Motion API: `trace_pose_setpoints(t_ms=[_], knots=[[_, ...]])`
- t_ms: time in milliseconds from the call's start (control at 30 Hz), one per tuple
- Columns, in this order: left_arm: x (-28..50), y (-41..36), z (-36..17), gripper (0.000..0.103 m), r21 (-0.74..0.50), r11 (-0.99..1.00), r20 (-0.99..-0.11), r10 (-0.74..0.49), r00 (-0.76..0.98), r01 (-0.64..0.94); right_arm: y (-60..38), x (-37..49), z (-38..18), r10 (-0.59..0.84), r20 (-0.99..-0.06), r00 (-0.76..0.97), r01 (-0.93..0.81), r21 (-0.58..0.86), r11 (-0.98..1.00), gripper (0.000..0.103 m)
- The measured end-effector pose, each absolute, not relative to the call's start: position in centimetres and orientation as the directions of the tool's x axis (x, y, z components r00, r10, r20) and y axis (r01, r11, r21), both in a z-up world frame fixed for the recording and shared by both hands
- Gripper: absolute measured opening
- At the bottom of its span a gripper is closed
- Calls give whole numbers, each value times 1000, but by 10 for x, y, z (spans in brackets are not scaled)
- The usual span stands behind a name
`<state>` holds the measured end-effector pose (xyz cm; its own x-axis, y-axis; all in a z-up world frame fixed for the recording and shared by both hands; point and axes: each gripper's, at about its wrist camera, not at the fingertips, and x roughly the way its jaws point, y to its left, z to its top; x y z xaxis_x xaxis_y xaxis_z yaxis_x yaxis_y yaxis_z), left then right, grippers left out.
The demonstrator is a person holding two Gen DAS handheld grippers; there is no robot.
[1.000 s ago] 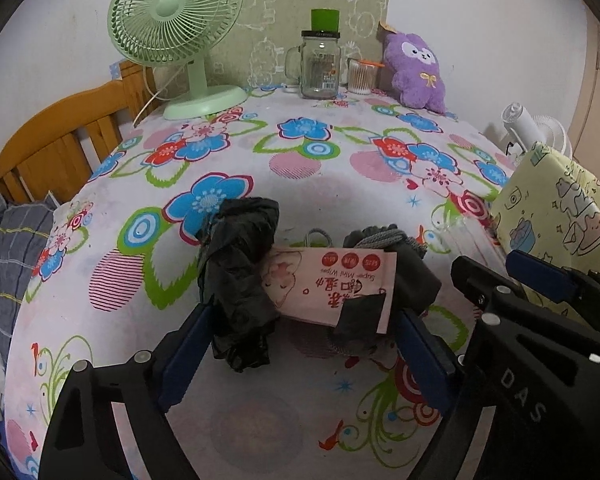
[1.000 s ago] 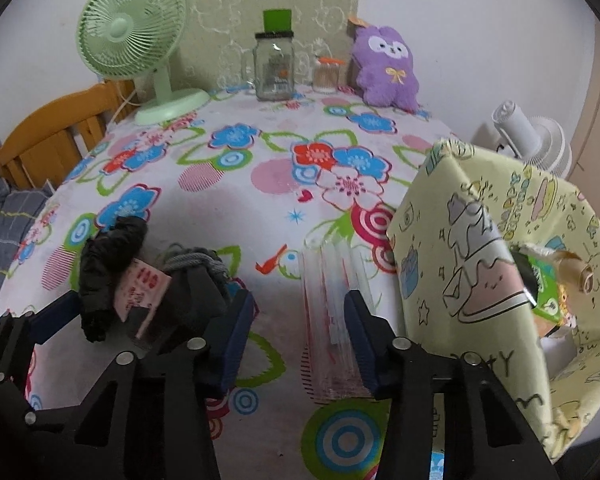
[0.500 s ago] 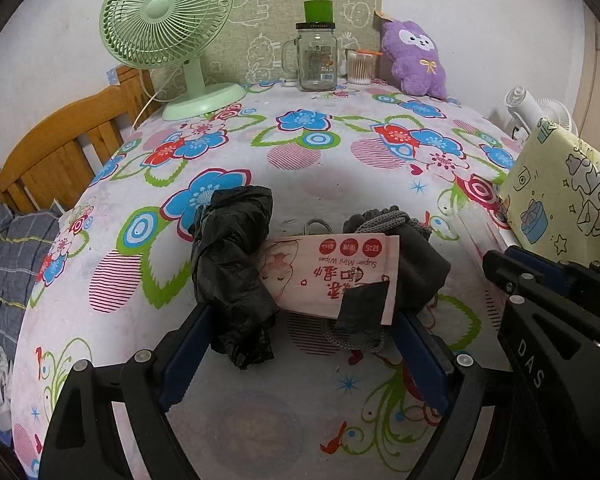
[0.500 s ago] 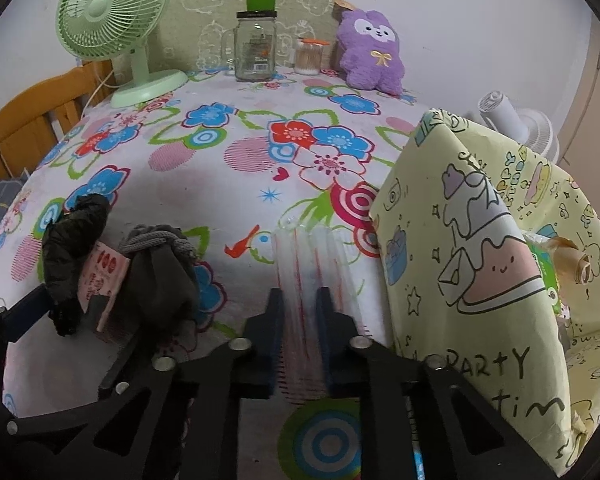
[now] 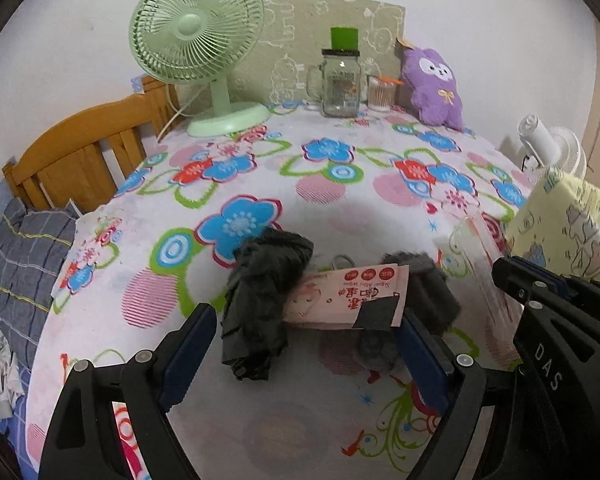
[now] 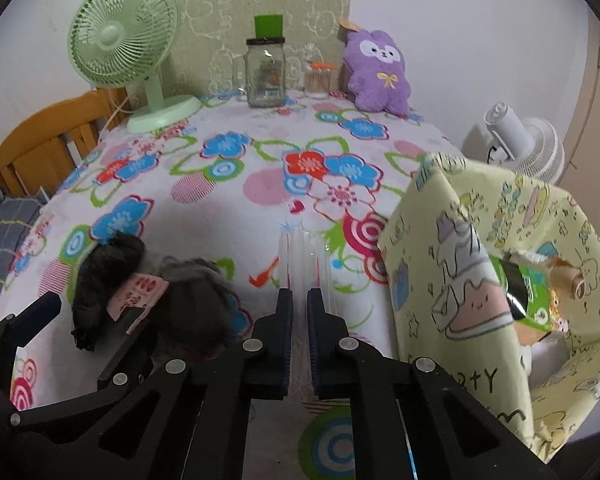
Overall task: Organize soft objects
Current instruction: 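Grasp the clear striped plastic bag with right while left approaches the black glove, then grasp and lift the black glove with left while right lifts the plastic bag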
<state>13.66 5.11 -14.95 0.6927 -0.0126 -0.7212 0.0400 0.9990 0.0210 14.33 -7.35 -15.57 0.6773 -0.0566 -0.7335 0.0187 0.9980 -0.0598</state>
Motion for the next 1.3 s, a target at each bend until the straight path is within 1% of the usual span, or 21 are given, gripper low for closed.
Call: trace_pose_setpoints(t_ms=[533, 767, 1033, 1167, 1267, 1300], knots=[[136, 61, -130, 91, -20, 998, -710, -51, 702, 52, -61, 149, -136, -15, -715, 699, -14, -35, 999, 8], [133, 58, -128, 91, -11, 999, -709, -40, 704, 45, -63, 143, -133, -4, -712, 702, -26, -31, 999, 8], [152, 68, -134, 91, 8, 1000, -718, -10, 696, 23, -52, 156, -136, 9, -718, 696, -37, -23, 999, 8], [165, 76, -141, 91, -4, 1000, -732, -11, 682, 12, -48, 165, -140, 17, -723, 691, -38, -12, 999, 8], [174, 79, -149, 85, -10, 1000, -753, -13, 658, 9, -44, 171, -145, 20, -734, 678, -43, -12, 999, 8], [176, 80, -151, 80, -13, 1000, -760, -15, 649, 8, -43, 173, -146, 19, -737, 676, -43, -13, 999, 8]])
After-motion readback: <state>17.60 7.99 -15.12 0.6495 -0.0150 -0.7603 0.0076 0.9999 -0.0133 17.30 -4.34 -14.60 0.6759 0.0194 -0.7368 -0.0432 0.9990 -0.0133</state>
